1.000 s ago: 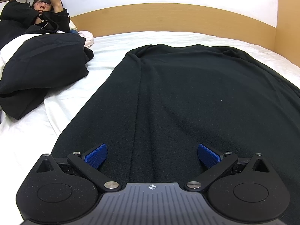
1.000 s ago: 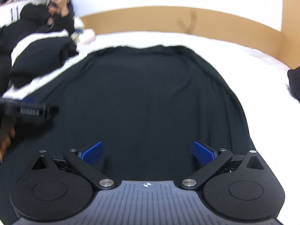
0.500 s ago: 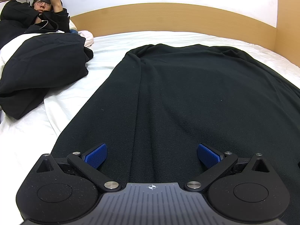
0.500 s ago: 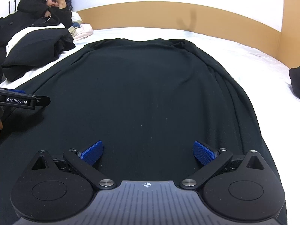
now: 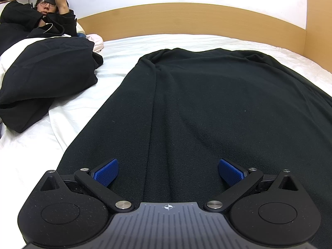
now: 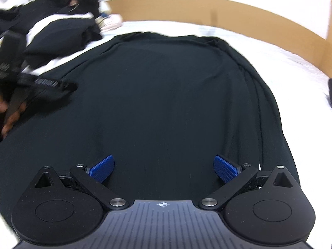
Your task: Fold clothes
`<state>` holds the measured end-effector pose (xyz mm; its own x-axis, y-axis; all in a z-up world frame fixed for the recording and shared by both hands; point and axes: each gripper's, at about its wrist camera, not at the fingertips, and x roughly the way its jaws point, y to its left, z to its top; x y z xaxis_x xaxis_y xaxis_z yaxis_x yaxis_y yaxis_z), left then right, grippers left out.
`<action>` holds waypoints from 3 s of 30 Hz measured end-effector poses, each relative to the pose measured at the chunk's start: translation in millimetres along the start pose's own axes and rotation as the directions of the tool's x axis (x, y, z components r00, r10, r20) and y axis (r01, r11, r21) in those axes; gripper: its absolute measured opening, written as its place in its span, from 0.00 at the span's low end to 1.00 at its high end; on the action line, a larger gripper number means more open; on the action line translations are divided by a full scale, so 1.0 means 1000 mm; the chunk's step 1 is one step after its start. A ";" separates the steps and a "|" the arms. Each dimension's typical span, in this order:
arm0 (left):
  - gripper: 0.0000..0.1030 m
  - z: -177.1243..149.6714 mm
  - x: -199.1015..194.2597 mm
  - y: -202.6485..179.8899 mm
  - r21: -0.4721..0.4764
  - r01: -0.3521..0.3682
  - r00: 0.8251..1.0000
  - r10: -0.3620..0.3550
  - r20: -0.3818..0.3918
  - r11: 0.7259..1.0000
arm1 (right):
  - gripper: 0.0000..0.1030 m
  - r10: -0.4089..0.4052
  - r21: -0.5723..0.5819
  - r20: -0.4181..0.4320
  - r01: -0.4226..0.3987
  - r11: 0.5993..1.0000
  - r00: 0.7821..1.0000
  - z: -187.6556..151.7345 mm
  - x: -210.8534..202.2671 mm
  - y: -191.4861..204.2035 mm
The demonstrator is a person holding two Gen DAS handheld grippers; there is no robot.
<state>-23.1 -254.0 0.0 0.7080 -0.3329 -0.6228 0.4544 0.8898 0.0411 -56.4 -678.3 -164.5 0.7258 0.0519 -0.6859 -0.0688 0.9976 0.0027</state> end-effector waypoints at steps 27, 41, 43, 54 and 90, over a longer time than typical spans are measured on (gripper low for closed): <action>1.00 -0.048 -0.072 0.003 0.051 0.129 0.991 -0.127 -0.041 0.990 | 1.00 -0.131 0.102 0.089 0.122 0.987 0.987 0.026 0.012 0.003; 1.00 -0.030 -0.112 0.037 -0.072 0.239 0.971 -0.238 0.020 0.968 | 1.00 -0.123 0.096 0.080 0.115 0.989 0.989 0.006 0.007 -0.001; 1.00 -0.009 -0.095 0.026 -0.097 0.272 0.962 -0.269 0.037 0.958 | 1.00 -0.121 0.096 0.079 0.113 0.989 0.990 0.006 0.007 -0.002; 1.00 -0.022 -0.030 -0.021 0.017 0.113 0.994 -0.113 -0.009 0.993 | 1.00 -0.109 0.095 0.077 0.101 0.990 0.991 0.008 0.013 -0.008; 1.00 -0.025 -0.035 -0.031 0.026 0.090 0.996 -0.090 -0.004 0.996 | 0.52 -0.143 0.206 0.112 0.118 0.972 0.983 0.055 0.008 -0.006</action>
<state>-75.8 -262.4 0.5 0.6620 -0.4106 -0.6270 0.5305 0.8477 0.0050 -12.2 -681.2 -130.1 0.8002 -0.0863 -0.5934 0.1594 0.9846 0.0717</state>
